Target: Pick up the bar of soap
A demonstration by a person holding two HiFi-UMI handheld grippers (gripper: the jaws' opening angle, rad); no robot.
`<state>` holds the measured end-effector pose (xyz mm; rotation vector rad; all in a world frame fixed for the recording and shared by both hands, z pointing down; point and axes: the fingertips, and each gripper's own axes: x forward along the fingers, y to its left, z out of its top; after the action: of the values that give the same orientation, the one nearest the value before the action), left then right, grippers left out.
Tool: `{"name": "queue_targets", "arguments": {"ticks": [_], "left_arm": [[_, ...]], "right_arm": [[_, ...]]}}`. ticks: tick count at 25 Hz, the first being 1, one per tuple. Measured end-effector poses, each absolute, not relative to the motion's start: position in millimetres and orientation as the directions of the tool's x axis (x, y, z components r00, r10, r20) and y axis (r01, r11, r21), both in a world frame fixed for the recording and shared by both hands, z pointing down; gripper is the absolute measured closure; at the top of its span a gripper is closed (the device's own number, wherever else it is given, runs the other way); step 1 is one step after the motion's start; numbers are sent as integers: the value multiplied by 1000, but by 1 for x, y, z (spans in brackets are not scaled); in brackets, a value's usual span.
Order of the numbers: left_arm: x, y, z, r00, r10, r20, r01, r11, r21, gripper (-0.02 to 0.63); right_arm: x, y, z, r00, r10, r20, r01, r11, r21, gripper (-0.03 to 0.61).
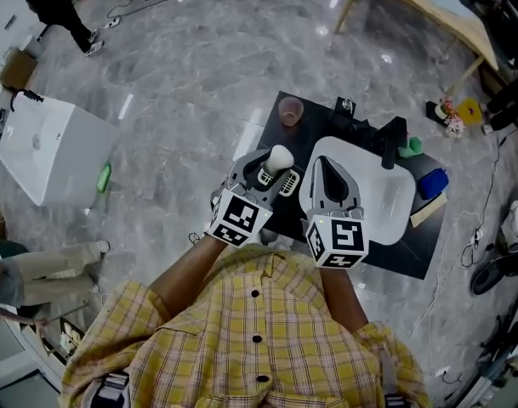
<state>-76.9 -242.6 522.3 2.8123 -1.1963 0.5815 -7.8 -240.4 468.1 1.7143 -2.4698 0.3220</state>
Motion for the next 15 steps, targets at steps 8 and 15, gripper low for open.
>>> {"name": "queue_targets", "arguments": {"ticks": [8, 15], "left_arm": [[-95, -245, 465, 585, -785, 204, -787, -610, -91, 422], [-109, -235, 432, 494, -864, 99, -860, -502, -91, 422]], "right_arm": [[-22, -243, 463, -380, -902, 205, -925, 367, -98, 557], [-27, -241, 459, -393, -899, 194, -920, 382, -90, 557]]}}
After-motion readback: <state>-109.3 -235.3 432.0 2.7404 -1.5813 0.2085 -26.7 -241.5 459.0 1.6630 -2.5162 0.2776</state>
